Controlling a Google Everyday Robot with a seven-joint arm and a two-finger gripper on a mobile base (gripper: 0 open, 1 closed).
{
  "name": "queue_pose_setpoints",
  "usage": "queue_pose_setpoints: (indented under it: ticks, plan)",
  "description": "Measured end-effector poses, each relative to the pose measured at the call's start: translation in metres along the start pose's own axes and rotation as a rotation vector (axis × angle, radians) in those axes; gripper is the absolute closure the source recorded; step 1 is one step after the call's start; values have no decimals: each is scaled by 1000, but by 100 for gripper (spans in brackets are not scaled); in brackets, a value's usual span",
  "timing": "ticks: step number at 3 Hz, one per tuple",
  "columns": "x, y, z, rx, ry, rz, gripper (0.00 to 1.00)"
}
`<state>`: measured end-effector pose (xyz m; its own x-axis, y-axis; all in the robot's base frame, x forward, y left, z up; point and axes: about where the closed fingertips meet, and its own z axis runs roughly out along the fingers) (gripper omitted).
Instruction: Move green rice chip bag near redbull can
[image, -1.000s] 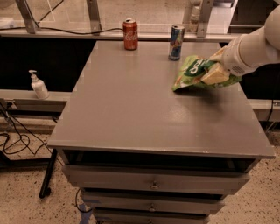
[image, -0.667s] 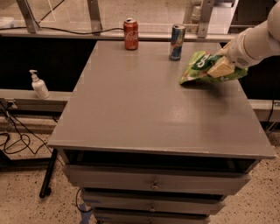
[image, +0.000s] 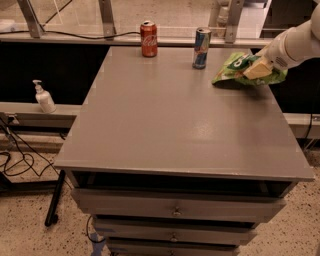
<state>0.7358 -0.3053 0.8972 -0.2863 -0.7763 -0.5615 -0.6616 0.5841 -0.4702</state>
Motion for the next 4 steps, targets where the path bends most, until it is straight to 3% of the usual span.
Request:
queue_pose_setpoints:
  ticks: [1,3,4]
  plan:
    - [-2,-12,20,-5,-41,59,100]
    - [-27,-8,56,-72,-101,74,100]
    - [-34,-3,68,-111,-104,73,82]
